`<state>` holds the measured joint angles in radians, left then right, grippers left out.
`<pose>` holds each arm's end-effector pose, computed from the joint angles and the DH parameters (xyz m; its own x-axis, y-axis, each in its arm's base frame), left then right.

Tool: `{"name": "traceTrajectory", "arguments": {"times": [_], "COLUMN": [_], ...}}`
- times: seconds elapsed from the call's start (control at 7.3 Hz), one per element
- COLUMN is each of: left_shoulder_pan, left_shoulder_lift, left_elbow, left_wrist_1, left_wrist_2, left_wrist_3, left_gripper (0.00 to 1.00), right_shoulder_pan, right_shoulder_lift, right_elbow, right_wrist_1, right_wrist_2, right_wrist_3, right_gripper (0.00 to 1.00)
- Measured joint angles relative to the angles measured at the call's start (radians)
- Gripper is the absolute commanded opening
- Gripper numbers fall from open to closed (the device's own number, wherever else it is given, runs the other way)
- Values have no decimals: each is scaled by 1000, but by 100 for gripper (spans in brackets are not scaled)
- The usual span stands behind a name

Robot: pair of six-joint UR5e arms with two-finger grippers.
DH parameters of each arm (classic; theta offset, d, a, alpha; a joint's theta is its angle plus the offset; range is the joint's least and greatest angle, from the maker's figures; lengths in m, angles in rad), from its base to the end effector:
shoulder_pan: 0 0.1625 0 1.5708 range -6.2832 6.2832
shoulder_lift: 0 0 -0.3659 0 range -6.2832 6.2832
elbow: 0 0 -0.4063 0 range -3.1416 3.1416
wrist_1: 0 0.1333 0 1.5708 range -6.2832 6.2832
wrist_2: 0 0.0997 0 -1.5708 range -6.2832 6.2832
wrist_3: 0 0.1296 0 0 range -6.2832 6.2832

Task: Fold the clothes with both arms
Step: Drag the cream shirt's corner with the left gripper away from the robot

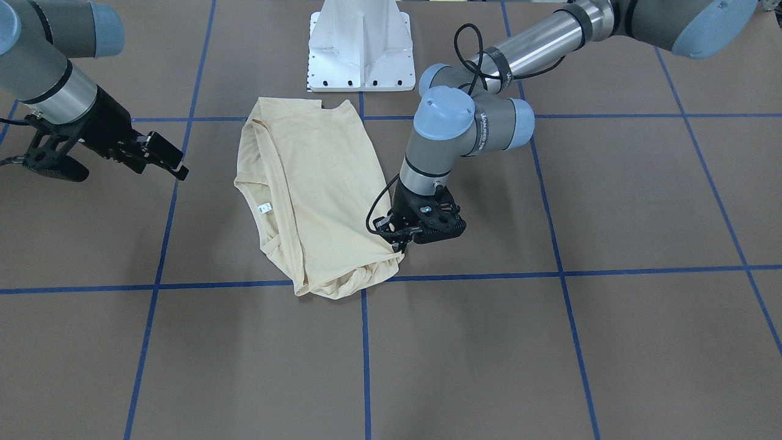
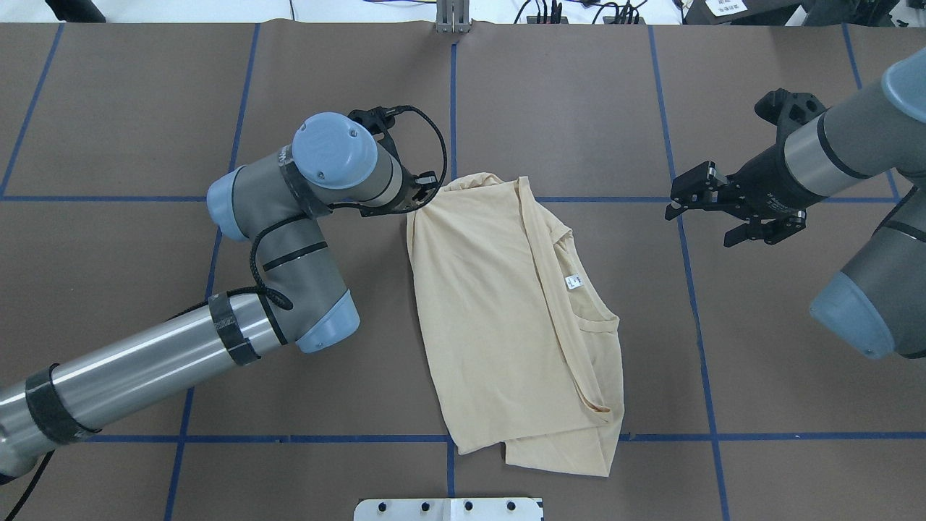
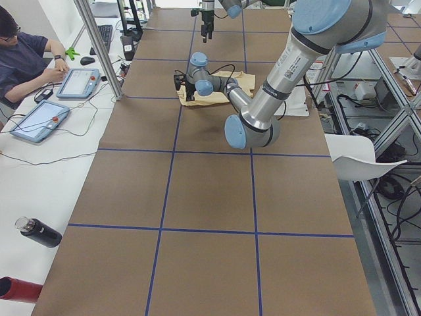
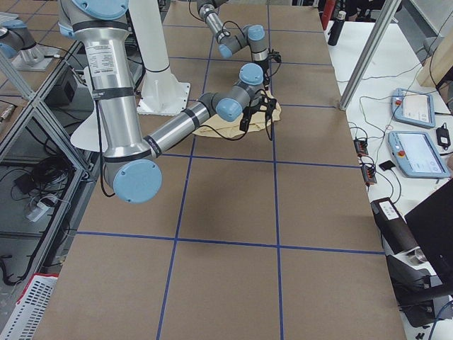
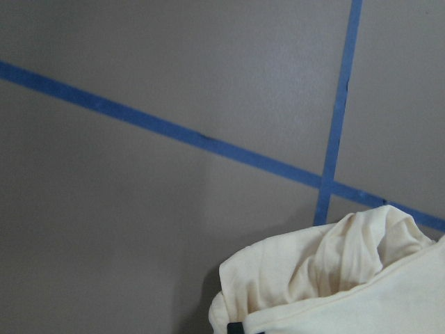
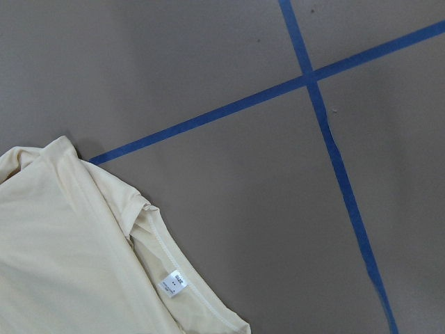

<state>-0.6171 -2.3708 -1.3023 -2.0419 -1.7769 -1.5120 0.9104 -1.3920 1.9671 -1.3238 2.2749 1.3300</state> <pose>0.5689 -0.5346 0.1957 0.4631 -0.2581 -0.8479 0.3992 0.9149 -0.0604 -0.2961 -0.4617 0.2958 0.4797 0.3212 0.8165 -0.2025 0.9460 -0.2532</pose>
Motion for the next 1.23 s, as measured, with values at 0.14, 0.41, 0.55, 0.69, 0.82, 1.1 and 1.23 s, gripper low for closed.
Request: {"name": "traceTrajectory", "arguments": {"times": [0.14,0.41,0.55,0.69,0.82,1.1,1.23], "left_shoulder_pan": [-23,-60,-72,-80,-85,-91,-104], "left_shoulder_lift": [-28,-64,-69,-71,-72,-70,-63], "left_elbow": [78,186,202,207,207,192,160], "left_wrist_1": [-60,-158,-174,-180,-187,-199,-195], "left_wrist_2": [3,11,12,13,13,14,13], "left_wrist_3": [15,57,75,87,92,98,100], "left_gripper": [0,0,0,38,99,100,100], "right_shoulder_pan": [-1,-3,-5,-7,-11,-42,-60], "right_shoulder_lift": [0,1,2,2,4,28,43], "right_elbow": [-1,-2,-3,-4,-4,-6,-5], "right_wrist_1": [0,0,0,0,1,2,1], "right_wrist_2": [-8,-19,-23,-28,-35,-85,-112], "right_wrist_3": [0,0,0,0,0,-4,-26], "right_gripper": [100,100,100,100,100,100,100]}}
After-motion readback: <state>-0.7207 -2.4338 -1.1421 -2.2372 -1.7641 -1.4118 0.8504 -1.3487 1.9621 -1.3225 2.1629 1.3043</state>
